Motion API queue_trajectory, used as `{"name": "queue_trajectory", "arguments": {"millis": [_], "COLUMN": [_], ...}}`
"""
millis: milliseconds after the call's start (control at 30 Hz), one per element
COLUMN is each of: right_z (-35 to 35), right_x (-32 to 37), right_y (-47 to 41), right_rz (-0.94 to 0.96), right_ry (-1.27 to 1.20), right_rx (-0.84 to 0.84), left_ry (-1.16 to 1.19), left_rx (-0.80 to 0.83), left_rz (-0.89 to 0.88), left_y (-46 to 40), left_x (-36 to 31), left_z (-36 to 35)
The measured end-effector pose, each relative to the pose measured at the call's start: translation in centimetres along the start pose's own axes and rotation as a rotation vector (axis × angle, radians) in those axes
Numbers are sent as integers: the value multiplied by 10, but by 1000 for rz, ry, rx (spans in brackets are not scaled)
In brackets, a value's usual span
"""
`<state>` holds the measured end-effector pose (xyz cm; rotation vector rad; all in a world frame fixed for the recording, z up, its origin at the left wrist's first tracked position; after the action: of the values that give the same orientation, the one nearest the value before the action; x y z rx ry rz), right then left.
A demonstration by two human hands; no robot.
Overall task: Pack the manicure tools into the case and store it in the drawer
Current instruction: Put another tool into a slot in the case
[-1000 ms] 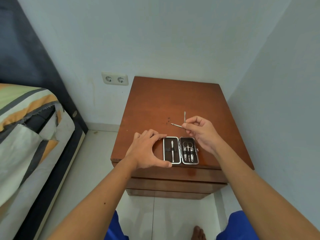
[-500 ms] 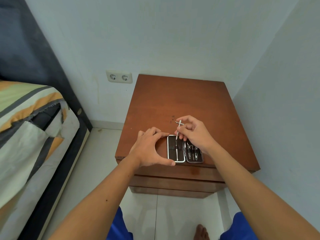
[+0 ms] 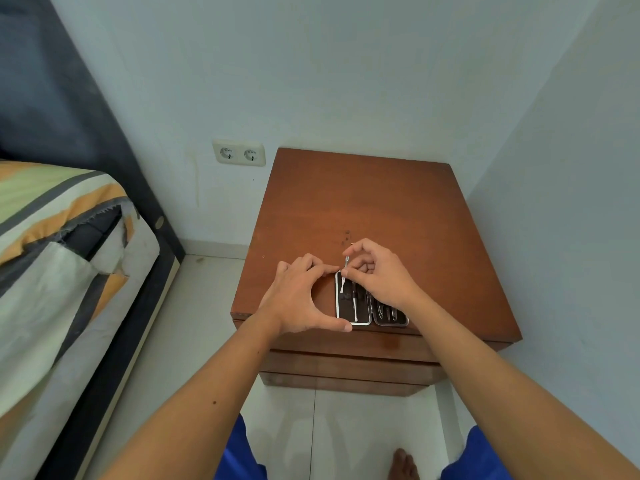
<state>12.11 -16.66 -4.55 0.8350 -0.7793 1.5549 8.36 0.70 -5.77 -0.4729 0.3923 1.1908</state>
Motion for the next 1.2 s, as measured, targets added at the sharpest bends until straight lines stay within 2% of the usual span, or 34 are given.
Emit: {"name": "queue_trajectory", "arguments": {"millis": [300, 567, 667, 1200], "right_z": [0, -7, -8, -11], "right_x": [-1, 15, 17, 5], "right_y": [-5, 6, 13, 35], "right_rz": [-1, 184, 199, 195], "right_ry": [124, 419, 480, 416], "right_rx": [2, 114, 149, 237], "left_ry": [1, -6, -11, -12], "left_rx": [0, 11, 21, 9], "left_rz": [13, 5, 6, -1], "left_y": [0, -1, -1, -1], "left_x": [1, 0, 2, 1], "left_z": [-1, -1, -3, -2]}}
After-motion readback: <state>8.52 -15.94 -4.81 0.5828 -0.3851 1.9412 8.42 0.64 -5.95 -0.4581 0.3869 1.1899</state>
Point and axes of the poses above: each hand's wrist, its own y-axis away from the middle knuckle, its own z-axis out of the back of the hand, x = y × z, the point moved 7 cm from there along -y, towards the middle knuckle, and after that the axes turned 7 degrees about -x, right-handed, at the moved point
